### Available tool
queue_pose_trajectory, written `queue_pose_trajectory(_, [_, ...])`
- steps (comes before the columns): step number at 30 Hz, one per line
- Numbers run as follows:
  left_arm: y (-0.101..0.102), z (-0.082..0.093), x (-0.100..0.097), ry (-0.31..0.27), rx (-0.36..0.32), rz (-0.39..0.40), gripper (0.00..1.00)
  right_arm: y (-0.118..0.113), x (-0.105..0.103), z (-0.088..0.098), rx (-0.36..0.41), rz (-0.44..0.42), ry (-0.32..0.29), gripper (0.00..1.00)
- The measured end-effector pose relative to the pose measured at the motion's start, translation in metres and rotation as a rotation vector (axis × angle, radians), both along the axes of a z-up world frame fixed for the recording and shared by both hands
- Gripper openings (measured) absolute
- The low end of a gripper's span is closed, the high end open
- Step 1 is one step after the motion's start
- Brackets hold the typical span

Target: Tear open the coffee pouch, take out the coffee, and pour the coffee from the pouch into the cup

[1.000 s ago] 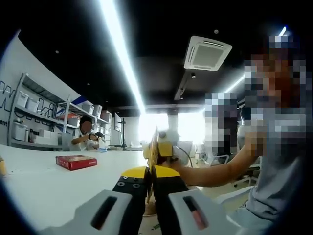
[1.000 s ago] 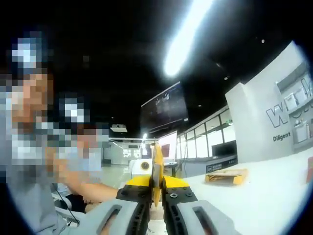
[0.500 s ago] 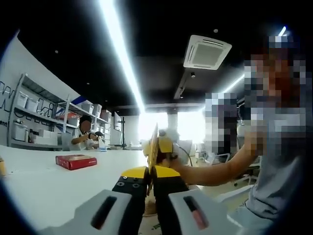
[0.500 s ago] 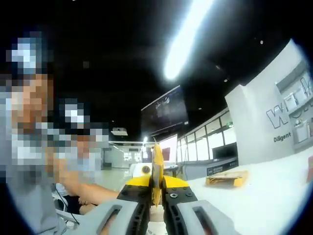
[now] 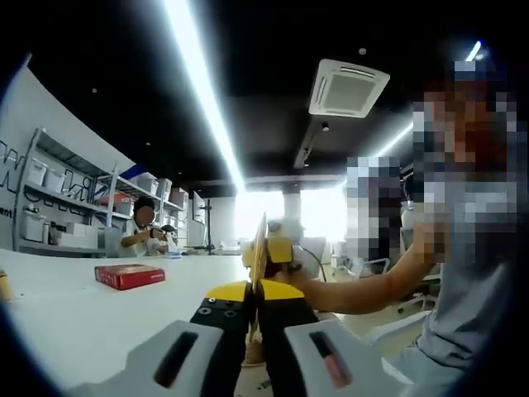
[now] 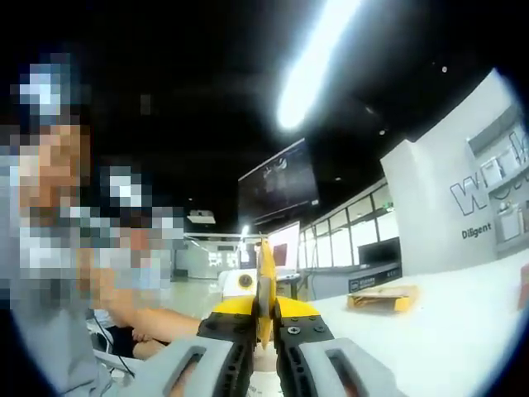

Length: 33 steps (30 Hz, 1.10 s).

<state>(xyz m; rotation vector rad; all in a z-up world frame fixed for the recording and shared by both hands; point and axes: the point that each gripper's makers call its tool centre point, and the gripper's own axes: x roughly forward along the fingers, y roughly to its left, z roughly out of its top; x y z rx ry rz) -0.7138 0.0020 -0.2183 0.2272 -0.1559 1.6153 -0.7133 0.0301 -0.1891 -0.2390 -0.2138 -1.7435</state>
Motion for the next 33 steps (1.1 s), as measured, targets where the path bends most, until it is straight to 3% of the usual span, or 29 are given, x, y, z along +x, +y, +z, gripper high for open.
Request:
queue_pose_trajectory(7, [0.0002, 0.0007, -0.0019, -0.016, 0.007, 0.005, 0.13, 0.0027, -0.0018, 0.0011, -0.007, -0.002, -0.001, 0.08])
queue_pose_trajectory(14, [0.0008, -0.0012, -0.0009, 0.016, -0.008, 0.005, 0.05, 0.0028, -0.0048, -0.0003, 0.001, -0.003, -0.001, 0.08])
queue_pose_trajectory(22, [0.0004, 0.0015, -0.0043, -0.007, 0.010, 0.005, 0.14, 0.0037, -0.0039, 0.0013, -0.008, -0.001, 0.000, 0.08])
queue_pose_trajectory(27, [0.0012, -0.0015, -0.0043, 0.022, -0.009, 0.006, 0.06, 0.0023, -0.0050, -0.0004, 0.001, -0.002, 0.002, 0.08])
queue_pose_trajectory(33, [0.0006, 0.0005, -0.0083, 0.002, 0.004, 0.005, 0.11, 0.0022, -0.0042, 0.0006, -0.004, -0.001, 0.003, 0.08])
